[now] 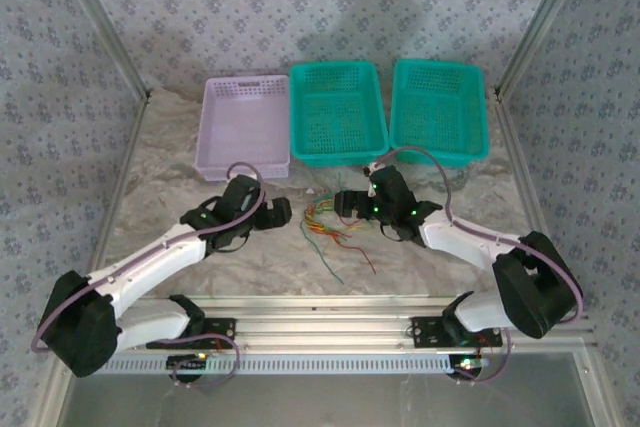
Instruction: Untangle the cables
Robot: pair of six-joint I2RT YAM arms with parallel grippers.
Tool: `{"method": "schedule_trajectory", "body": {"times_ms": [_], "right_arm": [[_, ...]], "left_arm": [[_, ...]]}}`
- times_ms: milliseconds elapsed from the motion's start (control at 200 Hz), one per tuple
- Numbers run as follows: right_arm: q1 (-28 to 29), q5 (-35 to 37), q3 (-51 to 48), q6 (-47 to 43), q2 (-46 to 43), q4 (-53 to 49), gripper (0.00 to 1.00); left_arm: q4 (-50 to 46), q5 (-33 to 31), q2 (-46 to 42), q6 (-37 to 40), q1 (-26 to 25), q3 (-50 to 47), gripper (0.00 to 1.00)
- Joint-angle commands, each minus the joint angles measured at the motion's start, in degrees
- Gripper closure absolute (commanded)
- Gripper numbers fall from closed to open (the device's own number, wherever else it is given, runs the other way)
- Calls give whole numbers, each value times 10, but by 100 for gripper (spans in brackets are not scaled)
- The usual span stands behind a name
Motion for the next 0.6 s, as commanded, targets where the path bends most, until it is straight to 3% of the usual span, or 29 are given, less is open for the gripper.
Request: {"method": "schedule_trajectory", "body": {"times_ms": [0,595], "right_arm": [[-5,-15,-2,14,15,15,5],[-53,-4,-5,39,74,46,24]], "left_arm": [[32,7,17,-4,-19,20,0],[70,10,130,-8,-96,48,0]]}}
